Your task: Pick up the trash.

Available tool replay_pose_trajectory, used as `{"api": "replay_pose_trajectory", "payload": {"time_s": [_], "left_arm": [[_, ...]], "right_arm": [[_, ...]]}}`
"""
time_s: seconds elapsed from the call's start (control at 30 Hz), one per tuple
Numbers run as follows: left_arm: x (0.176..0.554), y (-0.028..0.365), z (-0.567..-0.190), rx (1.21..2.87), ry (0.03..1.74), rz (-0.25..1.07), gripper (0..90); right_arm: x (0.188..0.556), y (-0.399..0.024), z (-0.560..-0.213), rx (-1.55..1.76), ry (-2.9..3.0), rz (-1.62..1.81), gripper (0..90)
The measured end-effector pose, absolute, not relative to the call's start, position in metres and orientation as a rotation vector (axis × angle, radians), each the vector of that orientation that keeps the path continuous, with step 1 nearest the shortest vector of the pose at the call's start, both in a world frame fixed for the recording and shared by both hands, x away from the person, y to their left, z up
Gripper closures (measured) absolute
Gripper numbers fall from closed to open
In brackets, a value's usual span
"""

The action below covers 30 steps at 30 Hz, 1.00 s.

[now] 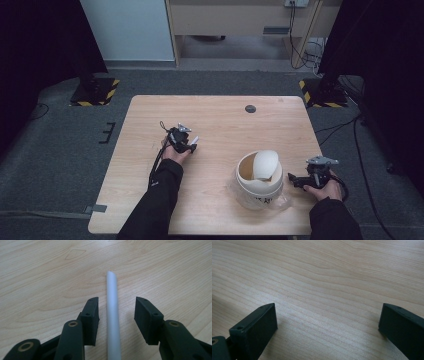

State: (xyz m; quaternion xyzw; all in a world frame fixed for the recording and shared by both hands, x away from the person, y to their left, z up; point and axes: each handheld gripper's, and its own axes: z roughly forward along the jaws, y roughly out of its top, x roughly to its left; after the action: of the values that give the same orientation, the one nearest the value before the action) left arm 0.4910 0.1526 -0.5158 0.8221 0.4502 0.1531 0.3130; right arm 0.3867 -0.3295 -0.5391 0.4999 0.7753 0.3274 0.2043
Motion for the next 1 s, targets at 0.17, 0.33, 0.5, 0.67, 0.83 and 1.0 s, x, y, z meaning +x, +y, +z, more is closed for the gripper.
{"api": "replay_pose_trajectory", "payload": {"time_s": [0.17, 0.33, 0.5, 0.67, 0.83, 1.0], "left_arm": [[0.495, 0.147, -0.516, 2.198, 1.189, 0.420, 58.2], [0.496, 0.145, -0.518, 2.210, 1.193, 0.415, 63.6], [0.497, 0.144, -0.518, 2.199, 1.207, 0.412, 74.1], [0.497, 0.145, -0.518, 2.188, 1.217, 0.390, 78.3], [0.490, 0.148, -0.514, 2.185, 1.182, 0.358, 78.4], [0.474, 0.157, -0.495, 2.140, 1.119, 0.360, 78.6]], "right_arm": [[0.386, -0.329, -0.539, 1.396, 2.162, 0.913, 2.3], [0.386, -0.329, -0.539, 1.397, 2.162, 0.913, 2.3], [0.386, -0.329, -0.539, 1.390, 2.167, 0.913, 2.4], [0.386, -0.329, -0.539, 1.392, 2.168, 0.913, 2.4], [0.386, -0.329, -0.539, 1.392, 2.168, 0.913, 2.4], [0.386, -0.330, -0.539, 1.389, 2.168, 0.914, 2.5]]}}
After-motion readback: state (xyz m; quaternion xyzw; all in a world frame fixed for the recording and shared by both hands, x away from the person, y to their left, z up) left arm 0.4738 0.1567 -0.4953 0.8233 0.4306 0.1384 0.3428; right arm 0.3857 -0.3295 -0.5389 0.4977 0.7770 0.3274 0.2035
